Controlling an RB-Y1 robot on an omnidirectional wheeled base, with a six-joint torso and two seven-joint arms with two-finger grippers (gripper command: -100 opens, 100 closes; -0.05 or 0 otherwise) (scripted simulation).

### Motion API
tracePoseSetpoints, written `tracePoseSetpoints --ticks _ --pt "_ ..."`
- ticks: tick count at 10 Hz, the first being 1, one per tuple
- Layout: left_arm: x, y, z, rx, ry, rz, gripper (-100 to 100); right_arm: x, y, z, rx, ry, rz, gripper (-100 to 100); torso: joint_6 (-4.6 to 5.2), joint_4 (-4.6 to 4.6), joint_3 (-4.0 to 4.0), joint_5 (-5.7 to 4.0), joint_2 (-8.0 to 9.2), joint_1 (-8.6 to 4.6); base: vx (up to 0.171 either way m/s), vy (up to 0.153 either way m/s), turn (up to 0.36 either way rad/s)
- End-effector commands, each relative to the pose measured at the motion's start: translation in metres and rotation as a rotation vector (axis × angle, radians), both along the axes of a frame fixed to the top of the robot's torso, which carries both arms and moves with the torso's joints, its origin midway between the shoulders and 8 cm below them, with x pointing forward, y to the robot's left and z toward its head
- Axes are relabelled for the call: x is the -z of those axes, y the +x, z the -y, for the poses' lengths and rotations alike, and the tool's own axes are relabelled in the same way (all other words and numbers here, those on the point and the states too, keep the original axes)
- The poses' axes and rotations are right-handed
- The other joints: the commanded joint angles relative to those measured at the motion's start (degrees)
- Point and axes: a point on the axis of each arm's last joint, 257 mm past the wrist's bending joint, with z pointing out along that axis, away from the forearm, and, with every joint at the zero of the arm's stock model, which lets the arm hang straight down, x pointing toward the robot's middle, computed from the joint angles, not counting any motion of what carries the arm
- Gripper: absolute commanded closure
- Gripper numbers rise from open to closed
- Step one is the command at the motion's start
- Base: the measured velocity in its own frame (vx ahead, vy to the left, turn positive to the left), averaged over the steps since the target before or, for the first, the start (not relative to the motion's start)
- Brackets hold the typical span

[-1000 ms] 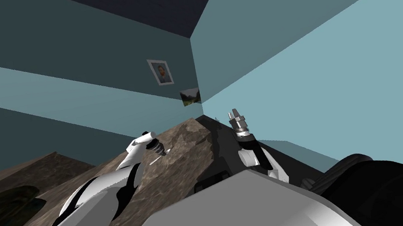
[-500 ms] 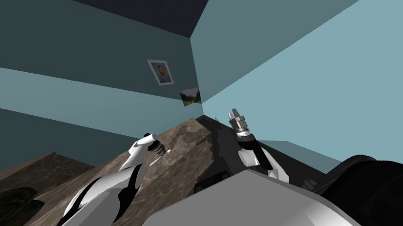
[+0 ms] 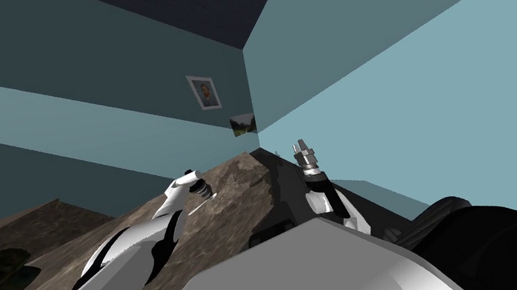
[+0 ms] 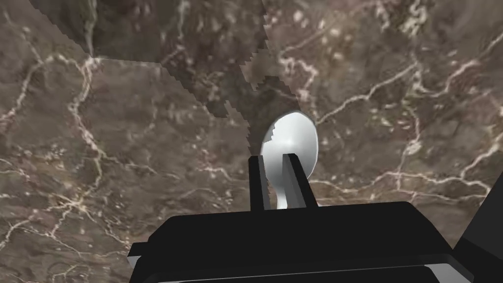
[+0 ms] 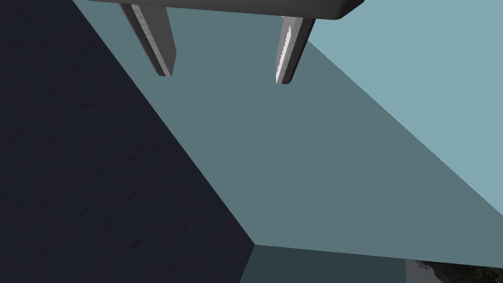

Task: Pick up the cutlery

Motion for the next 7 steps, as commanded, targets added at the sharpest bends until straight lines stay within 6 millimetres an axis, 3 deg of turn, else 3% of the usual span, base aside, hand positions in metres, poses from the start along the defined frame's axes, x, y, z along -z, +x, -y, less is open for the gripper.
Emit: tracePoseSetpoints --ticks 1,3,7 --pt "-0.006 0.0 0.004 0.019 -0.004 -0.018 -100 0.0 0.0 0.0 0.0 0.0 0.0 0 0.0 0.0 0.0 0.0 0.0 0.0 0.049 -0.167 -0.149" --pt "-0.009 -0.005 0.009 0.044 -0.005 -0.049 -100 0.0 0.0 0.0 0.0 0.0 0.0 0 -0.02 -0.04 -0.1 -0.08 -0.17 -0.29 0.069 -0.15 -0.116" --pt "-0.012 -0.018 0.017 0.092 -0.003 -0.115 -100 0.0 0.0 0.0 0.0 0.0 0.0 0 -0.04 -0.07 -0.14 -0.03 -0.23 -0.04 0.072 -0.09 -0.119"
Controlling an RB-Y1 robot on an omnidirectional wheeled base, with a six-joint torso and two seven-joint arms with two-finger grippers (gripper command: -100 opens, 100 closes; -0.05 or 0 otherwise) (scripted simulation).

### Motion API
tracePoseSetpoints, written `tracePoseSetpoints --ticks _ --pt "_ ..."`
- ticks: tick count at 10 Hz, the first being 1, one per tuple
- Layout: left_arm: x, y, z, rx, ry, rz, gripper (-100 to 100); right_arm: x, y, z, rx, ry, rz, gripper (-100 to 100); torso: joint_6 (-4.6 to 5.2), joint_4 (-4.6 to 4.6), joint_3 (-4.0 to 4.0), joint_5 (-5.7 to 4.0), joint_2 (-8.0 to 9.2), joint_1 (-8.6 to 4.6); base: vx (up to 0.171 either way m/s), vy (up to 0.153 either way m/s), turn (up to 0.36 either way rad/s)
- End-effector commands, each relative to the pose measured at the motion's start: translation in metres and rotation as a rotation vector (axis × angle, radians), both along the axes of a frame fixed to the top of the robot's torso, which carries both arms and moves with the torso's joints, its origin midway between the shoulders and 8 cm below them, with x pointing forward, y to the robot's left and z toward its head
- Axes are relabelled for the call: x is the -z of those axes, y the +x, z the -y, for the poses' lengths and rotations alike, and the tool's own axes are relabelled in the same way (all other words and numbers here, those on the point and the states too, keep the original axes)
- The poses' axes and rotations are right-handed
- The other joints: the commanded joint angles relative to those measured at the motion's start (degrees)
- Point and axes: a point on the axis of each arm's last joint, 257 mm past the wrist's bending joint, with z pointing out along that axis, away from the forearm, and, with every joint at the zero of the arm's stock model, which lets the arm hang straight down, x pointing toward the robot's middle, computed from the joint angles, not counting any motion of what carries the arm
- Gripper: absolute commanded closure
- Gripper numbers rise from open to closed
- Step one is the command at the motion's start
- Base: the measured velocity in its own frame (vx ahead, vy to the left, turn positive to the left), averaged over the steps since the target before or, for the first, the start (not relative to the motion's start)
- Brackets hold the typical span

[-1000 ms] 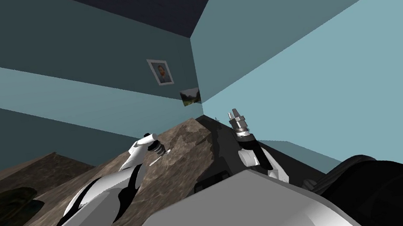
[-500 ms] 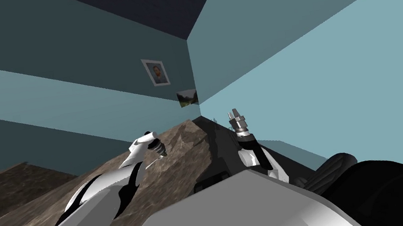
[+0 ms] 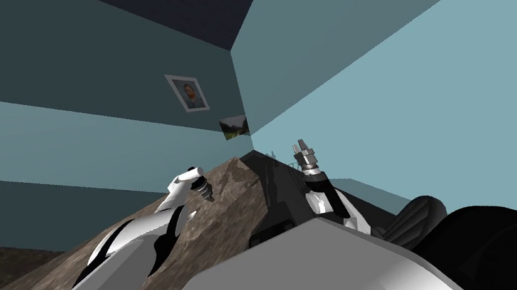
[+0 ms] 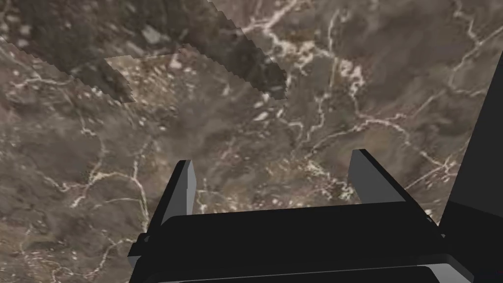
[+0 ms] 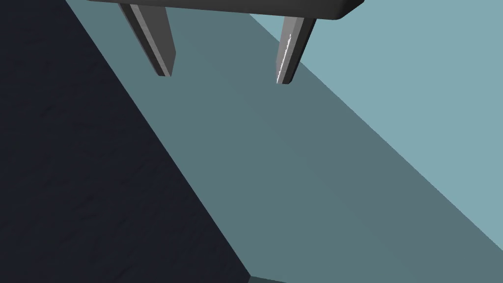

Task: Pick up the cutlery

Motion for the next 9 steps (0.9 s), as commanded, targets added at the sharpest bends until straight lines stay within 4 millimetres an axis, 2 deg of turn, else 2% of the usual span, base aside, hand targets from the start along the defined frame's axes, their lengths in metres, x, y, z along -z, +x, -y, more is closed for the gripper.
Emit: tracePoseSetpoints --ticks 1,4,6,9 --pt "-0.002 -0.008 0.003 0.025 0.003 -0.037 -100 0.0 0.0 0.0 0.0 0.0 0.0 0 0.0 0.0 0.0 0.0 0.0 0.0 0.053 -0.055 -0.14" --pt "-0.002 -0.024 0.003 0.083 0.029 -0.111 -100 0.0 0.0 0.0 0.0 0.0 0.0 0 -0.02 0.01 0.03 0.04 0.05 0.18 0.05 -0.005 -0.115" --pt "0.003 -0.037 -0.008 0.11 0.07 -0.156 -100 0.0 0.0 0.0 0.0 0.0 0.0 0 -0.07 0.06 0.18 0.17 0.32 0.76 -0.054 0.148 -0.07" --pt "0.007 -0.051 -0.027 0.125 0.122 -0.197 -100 0.0 0.0 0.0 0.0 0.0 0.0 0 -0.11 0.15 0.4 0.23 0.68 0.96 -0.105 0.168 0.065"
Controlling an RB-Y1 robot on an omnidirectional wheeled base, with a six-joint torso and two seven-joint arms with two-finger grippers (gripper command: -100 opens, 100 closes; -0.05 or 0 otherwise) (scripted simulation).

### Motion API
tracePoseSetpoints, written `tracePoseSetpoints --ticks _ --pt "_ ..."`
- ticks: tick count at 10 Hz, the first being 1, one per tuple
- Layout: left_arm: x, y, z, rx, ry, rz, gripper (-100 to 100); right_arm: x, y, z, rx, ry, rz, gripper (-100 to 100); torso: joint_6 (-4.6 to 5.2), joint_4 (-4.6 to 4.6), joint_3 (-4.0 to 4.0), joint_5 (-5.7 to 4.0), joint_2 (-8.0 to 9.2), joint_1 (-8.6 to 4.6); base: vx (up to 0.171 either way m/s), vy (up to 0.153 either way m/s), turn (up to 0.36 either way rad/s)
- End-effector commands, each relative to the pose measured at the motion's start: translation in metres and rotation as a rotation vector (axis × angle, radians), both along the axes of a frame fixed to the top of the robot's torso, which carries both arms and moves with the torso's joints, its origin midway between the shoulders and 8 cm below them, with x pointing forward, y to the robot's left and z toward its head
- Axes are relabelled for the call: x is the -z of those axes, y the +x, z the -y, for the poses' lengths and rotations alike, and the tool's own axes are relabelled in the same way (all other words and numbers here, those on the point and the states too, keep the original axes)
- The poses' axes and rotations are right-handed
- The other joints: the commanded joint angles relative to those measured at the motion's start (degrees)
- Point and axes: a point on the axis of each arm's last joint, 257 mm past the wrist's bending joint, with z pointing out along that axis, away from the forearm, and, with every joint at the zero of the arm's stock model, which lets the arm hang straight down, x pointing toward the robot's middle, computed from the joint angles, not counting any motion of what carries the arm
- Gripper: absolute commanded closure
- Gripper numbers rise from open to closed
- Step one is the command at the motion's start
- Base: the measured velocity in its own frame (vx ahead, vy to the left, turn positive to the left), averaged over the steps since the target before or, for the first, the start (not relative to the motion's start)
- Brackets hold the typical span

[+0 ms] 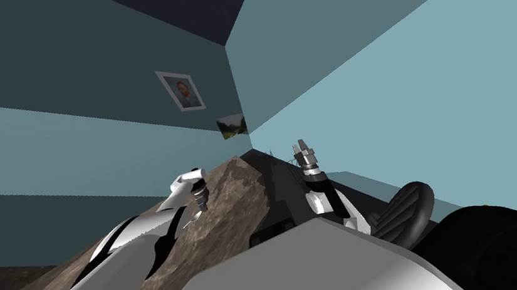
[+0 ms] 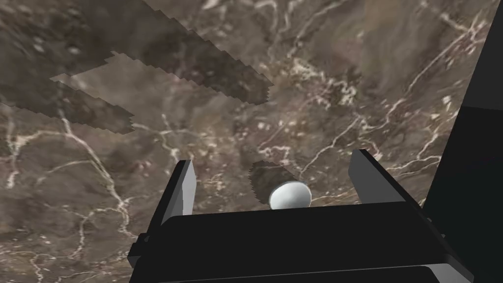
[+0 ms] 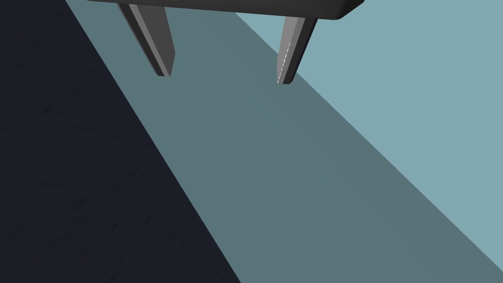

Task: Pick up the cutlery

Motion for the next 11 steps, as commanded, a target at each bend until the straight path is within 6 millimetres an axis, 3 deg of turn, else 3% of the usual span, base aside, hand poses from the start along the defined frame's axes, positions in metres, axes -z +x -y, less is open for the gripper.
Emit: tracePoseSetpoints --ticks 1,4,6,7,8,10,11 --pt "0.001 -0.004 -0.004 0.005 0.012 -0.007 -100 0.0 0.0 0.0 0.0 0.0 0.0 0 0.0 0.0 0.0 0.0 0.0 0.0 -0.063 0.104 -0.036" --pt "0.002 -0.016 -0.025 0.014 0.066 -0.036 -100 0.0 0.0 0.0 0.0 0.0 0.0 0 0.01 -0.01 -0.03 -0.02 -0.05 -0.11 -0.091 0.149 0.086" --pt "0.001 -0.014 -0.024 0.013 0.063 -0.034 -100 0.0 0.0 0.0 0.0 0.0 0.0 0 0.04 -0.02 -0.05 -0.06 -0.1 -0.33 -0.045 0.066 0.008" --pt "0.001 -0.015 -0.024 0.013 0.063 -0.035 0 0.0 0.0 0.0 0.0 0.0 0.0 0 0.06 -0.05 -0.13 -0.12 -0.24 -0.57 -0.006 0.009 0.001" --pt "0.014 -0.019 -0.024 0.014 0.064 -0.038 -100 0.0 0.0 0.0 0.0 0.0 0.0 0 0.07 -0.07 -0.19 -0.15 -0.33 -0.7 0.011 0.013 0.004" --pt "0.027 -0.024 -0.023 0.015 0.064 -0.04 -100 0.0 0.0 0.0 0.0 0.0 0.0 0 0.07 -0.1 -0.25 -0.15 -0.42 -0.74 0.007 0.001 0.011" --pt "0.024 -0.023 -0.023 0.013 0.063 -0.043 -100 0.0 0.0 0.0 0.0 0.0 0.0 0 0.08 -0.1 -0.25 -0.17 -0.43 -0.79 0.0 0.0 0.0"
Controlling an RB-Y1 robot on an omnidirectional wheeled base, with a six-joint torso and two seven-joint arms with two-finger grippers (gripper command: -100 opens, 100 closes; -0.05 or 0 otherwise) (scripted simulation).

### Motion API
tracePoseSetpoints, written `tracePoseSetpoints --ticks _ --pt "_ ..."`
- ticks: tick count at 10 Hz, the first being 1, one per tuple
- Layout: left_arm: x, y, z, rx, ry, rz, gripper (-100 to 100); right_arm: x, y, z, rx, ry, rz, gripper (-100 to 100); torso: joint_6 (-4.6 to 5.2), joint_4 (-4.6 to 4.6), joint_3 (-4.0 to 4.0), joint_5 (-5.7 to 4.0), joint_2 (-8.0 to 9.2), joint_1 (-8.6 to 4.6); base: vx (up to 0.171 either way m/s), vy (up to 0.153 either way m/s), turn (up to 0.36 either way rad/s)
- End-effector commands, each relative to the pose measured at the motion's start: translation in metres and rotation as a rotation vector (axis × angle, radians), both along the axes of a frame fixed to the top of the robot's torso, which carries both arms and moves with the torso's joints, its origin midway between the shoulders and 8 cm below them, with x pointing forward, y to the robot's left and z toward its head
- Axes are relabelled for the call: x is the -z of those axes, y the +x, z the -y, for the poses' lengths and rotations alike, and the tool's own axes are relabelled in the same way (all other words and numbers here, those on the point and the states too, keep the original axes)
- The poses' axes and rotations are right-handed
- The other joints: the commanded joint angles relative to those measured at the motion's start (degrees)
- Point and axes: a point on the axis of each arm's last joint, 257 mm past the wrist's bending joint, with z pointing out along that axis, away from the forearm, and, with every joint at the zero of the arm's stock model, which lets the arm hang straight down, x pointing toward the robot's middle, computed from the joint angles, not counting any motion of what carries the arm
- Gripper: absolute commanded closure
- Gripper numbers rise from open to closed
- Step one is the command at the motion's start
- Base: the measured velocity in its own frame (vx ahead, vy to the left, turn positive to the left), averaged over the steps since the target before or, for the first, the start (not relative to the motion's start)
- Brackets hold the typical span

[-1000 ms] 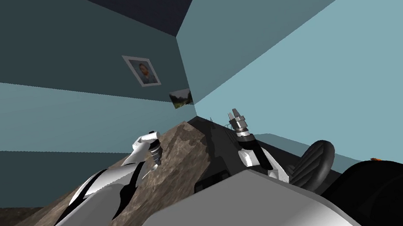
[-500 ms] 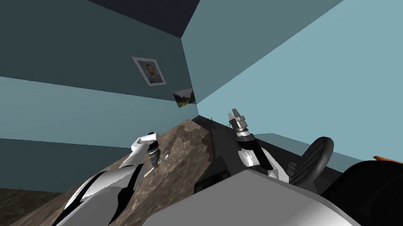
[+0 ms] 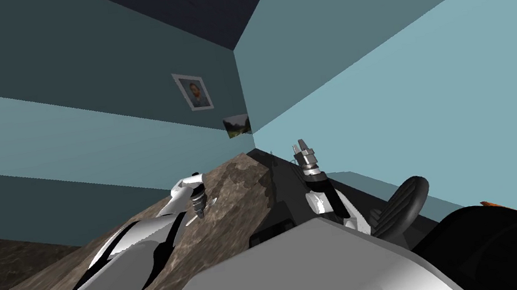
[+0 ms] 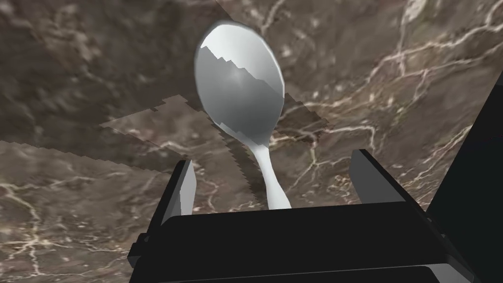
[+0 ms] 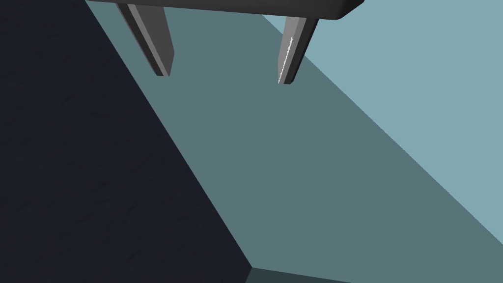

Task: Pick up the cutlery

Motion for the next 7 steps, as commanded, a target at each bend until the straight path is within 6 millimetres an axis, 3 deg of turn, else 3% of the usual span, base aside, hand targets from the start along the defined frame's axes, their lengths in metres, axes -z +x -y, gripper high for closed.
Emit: tracePoseSetpoints --ticks 1,5,6,7 --pt "0.0 0.0 0.0 0.0 0.0 0.0 100 0.0 0.0 0.0 0.0 0.0 0.0 0 0.0 0.0 0.0 0.0 0.0 0.0 0.0 0.0 0.0" --pt "0.0 0.0 0.0 -0.002 0.0 0.001 100 0.0 0.0 0.0 0.0 0.0 0.0 0 0.04 -0.02 -0.01 0.02 0.0 0.03 0.0 0.0 0.0" --pt "0.0 0.0 0.0 -0.003 0.0 0.001 0 0.0 0.0 0.0 0.0 0.0 0.0 0 0.04 -0.02 -0.01 0.02 0.0 0.03 0.0 0.0 0.0" --pt "-0.01 0.003 -0.001 0.0 0.0 0.003 100 0.0 0.0 0.0 0.0 0.0 0.0 0 0.04 -0.02 -0.01 0.02 0.0 0.03 0.0 0.003 -0.014"
